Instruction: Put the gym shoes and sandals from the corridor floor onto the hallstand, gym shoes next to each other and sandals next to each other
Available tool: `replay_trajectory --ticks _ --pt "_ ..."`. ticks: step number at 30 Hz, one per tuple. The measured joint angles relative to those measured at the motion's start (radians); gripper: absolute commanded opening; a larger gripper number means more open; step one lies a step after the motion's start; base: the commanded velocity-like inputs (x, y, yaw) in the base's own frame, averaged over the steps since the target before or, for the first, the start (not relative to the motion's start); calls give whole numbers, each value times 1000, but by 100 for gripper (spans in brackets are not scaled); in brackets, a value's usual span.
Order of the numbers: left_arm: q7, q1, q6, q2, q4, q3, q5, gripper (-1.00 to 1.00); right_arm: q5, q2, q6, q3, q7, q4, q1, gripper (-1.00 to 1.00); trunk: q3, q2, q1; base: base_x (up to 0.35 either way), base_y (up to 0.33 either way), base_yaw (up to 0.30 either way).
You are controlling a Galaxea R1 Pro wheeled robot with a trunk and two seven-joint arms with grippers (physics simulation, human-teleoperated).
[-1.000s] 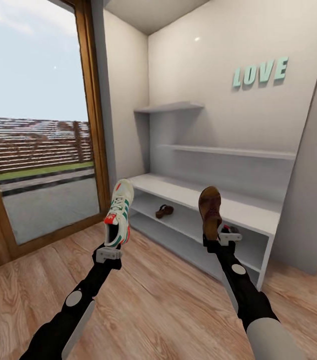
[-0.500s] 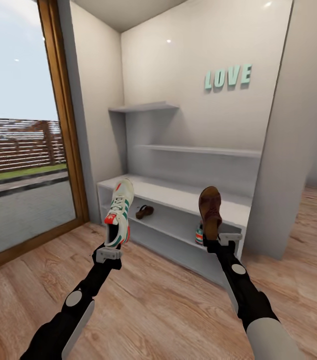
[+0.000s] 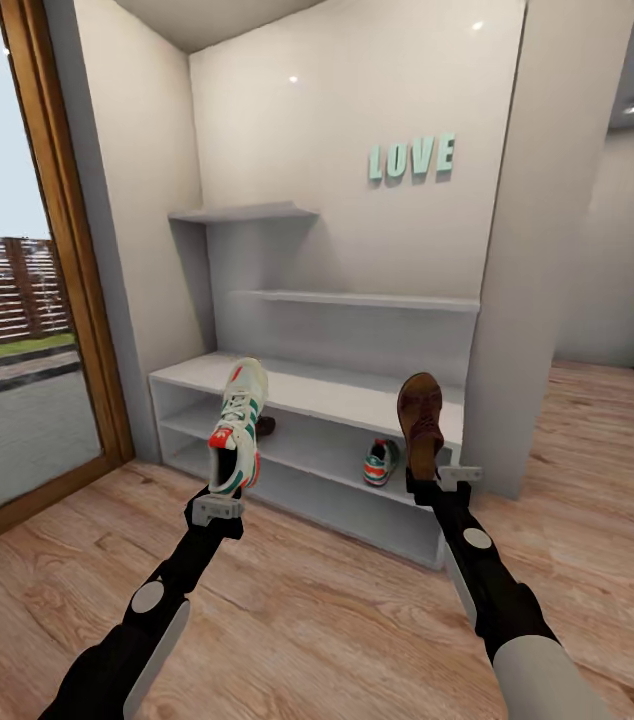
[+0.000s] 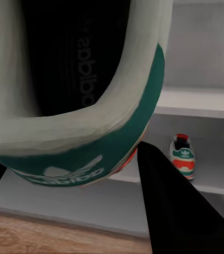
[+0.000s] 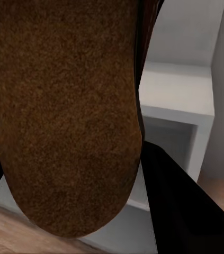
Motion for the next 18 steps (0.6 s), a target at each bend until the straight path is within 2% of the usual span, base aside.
replay_trajectory --ticks 4,18 --pt "0 0 0 0 0 0 0 -100 0 0 0 0 0 0 0 -100 0 0 0 150 234 -300" --pt "0 0 0 0 0 0 1 -100 0 0 0 0 0 1 0 -100 0 0 0 110 129 -300"
